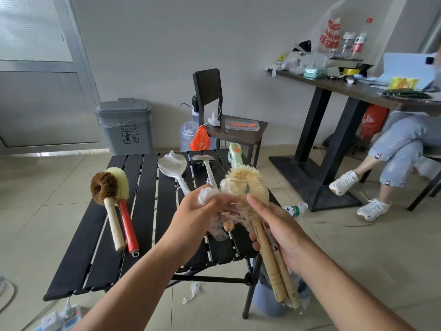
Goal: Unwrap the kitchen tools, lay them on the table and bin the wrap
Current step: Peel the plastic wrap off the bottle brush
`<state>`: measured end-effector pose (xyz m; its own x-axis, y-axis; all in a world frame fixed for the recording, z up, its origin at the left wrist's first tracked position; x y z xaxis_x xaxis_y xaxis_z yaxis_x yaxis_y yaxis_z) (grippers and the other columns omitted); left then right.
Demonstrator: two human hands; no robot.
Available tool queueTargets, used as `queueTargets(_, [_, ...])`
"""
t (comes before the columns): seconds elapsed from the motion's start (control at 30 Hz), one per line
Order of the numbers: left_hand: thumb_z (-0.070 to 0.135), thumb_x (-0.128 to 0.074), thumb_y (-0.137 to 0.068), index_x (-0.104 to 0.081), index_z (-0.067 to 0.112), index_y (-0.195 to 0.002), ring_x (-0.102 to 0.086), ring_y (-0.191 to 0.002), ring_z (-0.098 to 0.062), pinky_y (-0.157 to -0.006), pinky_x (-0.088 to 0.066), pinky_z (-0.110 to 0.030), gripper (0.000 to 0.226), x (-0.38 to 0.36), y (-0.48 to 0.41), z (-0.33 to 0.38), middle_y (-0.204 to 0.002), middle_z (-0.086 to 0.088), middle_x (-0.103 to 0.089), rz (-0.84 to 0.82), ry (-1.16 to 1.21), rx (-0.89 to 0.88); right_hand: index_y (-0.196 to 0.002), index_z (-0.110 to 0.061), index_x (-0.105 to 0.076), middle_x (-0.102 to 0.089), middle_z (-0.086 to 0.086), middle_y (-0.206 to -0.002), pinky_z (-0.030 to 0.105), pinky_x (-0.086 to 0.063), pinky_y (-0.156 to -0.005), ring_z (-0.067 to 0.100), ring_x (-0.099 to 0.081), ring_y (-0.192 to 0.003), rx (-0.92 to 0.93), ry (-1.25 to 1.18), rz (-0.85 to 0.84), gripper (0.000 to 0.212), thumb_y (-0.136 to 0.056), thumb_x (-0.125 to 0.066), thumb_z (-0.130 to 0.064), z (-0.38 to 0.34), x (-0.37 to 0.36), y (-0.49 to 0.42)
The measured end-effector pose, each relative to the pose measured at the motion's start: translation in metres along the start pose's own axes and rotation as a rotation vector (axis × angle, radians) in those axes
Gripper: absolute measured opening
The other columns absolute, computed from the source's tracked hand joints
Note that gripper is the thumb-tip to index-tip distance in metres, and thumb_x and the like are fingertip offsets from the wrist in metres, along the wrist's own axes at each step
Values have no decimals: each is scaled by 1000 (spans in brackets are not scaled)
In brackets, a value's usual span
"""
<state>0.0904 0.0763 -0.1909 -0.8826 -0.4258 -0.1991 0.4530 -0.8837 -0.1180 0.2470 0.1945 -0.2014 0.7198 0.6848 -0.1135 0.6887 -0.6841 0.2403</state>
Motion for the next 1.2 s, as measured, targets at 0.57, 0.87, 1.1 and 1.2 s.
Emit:
queueTargets(0.57, [27,-60,-109,-50,7,-108,-71,-52,-21,-38,-48,-29,23,5,-3,-12,-95,-14,-82,414,-3,-82,-77,-20,-75,-61,5,-68,27,-46,-45,15,-53,-50,100,-100,142,59,-70,-84,-78,-5,5,-5])
queueTargets(0.87, [20,-59,-109,-51,10,-103,-75,-91,-45,-36,-37,-25,13,9,-3,-8,-94,-14,-81,449,188,-16,-77,-10,-66,-56,3,-60,23,-39,-39,12,-46,-44,-16,-254,149,71,-70,-73,-80,-9,7,-7])
queueTargets(1.1, [29,-61,-108,-54,10,-106,-57,-50,-26,-38,-43,-31,20,12,-4,4,-78,-14,-74,391,-208,-163,-91,-6,-71,-62,6,-66,24,-40,-38,13,-48,-44,-43,-262,101,76,-70,-73,-79,-7,9,-7])
queueTargets(1.2, [35,-61,-106,-56,31,-106,-58,-52,-13,-48,-47,-30,6,6,-5,2,-76,-7,-71,330,-405,-100,-116,-9,-72,-64,9,-74,22,-39,-36,13,-47,-45,-78,-250,12,78,-76,-74,-76,-3,8,-5])
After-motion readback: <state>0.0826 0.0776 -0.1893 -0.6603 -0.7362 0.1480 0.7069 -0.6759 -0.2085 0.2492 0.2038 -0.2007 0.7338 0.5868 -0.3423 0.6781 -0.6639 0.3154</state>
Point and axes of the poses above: each hand's wrist, its own y-axis away from the middle knuckle, its own x-axis out of the back of the hand, z = x × y, the point moved 2 cm from there along -y, towards the middle knuckle
